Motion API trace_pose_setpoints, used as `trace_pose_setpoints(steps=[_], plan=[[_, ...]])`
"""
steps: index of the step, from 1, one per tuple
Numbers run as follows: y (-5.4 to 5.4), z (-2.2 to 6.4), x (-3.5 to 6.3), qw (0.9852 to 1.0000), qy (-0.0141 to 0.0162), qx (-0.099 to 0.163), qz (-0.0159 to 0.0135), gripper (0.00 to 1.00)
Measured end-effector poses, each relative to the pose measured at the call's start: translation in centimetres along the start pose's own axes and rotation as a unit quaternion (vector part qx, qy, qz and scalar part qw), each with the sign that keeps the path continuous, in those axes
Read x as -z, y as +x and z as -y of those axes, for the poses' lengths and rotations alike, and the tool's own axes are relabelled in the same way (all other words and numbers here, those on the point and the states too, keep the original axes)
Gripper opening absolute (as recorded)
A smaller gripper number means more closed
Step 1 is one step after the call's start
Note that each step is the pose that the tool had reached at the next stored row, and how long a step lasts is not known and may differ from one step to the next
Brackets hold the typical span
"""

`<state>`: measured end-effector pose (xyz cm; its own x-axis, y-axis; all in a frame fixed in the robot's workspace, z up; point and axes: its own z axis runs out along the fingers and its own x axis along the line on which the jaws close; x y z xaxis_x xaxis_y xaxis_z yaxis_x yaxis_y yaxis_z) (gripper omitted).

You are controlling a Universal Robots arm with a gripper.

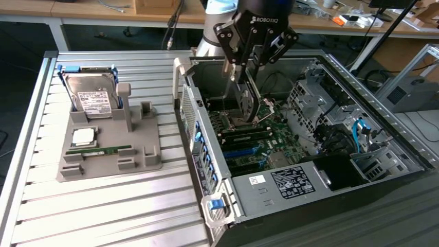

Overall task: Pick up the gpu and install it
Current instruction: 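Pick up the gpu and move the gpu toward the slot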

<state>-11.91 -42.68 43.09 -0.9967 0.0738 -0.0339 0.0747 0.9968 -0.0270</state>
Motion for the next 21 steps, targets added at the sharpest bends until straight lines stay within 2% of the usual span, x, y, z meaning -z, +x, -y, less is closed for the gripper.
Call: trace_pose_setpoints(steps=[21], plan=[[-0.92, -0.07, -0.37, 1.0000, 0.0028, 0.000, 0.0002, 0.27]])
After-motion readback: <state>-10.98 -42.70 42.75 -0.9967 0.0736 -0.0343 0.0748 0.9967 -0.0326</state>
